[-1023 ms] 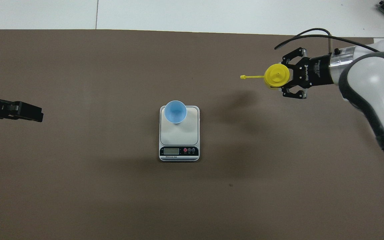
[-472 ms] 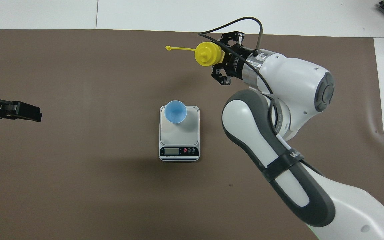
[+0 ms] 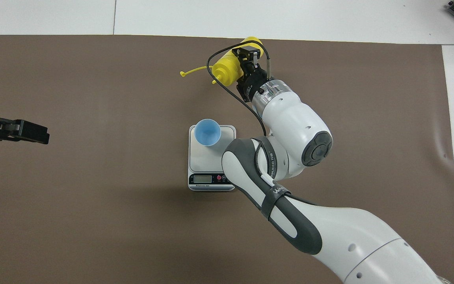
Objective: Pour seasoning into cup on scale with both arms
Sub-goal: 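Lift the yellow bottle with the right gripper over the blue cup, then tilt the yellow bottle nozzle down over the cup with the right gripper, then carry the yellow bottle with the right gripper back beside the scale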
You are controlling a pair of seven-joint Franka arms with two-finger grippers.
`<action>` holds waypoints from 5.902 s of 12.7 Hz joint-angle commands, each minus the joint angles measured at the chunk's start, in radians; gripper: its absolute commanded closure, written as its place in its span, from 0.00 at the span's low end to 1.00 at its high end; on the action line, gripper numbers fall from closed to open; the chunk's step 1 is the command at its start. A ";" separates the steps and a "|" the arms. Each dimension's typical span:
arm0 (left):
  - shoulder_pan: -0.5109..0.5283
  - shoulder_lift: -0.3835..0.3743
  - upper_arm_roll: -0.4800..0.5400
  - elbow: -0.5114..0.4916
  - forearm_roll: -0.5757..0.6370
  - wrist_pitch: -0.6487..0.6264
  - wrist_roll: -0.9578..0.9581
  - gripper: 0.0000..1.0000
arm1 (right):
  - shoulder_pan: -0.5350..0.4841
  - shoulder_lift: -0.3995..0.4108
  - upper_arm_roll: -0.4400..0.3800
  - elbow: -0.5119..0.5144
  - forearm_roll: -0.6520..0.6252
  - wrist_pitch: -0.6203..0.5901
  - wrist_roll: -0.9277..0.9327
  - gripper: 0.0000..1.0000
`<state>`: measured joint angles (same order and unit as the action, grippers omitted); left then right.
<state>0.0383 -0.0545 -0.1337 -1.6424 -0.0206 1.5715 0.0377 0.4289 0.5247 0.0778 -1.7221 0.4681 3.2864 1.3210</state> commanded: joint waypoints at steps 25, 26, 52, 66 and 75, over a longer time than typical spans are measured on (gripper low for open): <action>0.014 -0.025 -0.006 -0.020 -0.005 -0.004 0.010 0.00 | 0.172 0.048 -0.067 -0.085 0.012 0.222 -0.614 1.00; 0.014 -0.025 -0.006 -0.020 -0.005 -0.004 0.010 0.00 | 0.171 0.048 -0.067 -0.083 0.012 0.222 -0.614 1.00; 0.015 -0.025 -0.006 -0.020 -0.005 -0.004 0.010 0.00 | -0.059 -0.363 -0.075 -0.232 0.285 -0.476 -0.811 1.00; 0.014 -0.025 -0.006 -0.020 -0.005 -0.004 0.010 0.00 | -0.216 -0.515 -0.081 -0.283 -0.337 -0.936 -0.961 1.00; 0.006 -0.024 -0.006 -0.020 -0.005 -0.002 0.010 0.00 | -0.406 -0.520 -0.078 -0.153 -0.373 -1.485 -0.878 1.00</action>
<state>0.0393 -0.0546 -0.1354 -1.6424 -0.0206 1.5717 0.0378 0.0605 0.0080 -0.0082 -1.9103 0.1104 1.8740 0.3921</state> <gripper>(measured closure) 0.000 0.489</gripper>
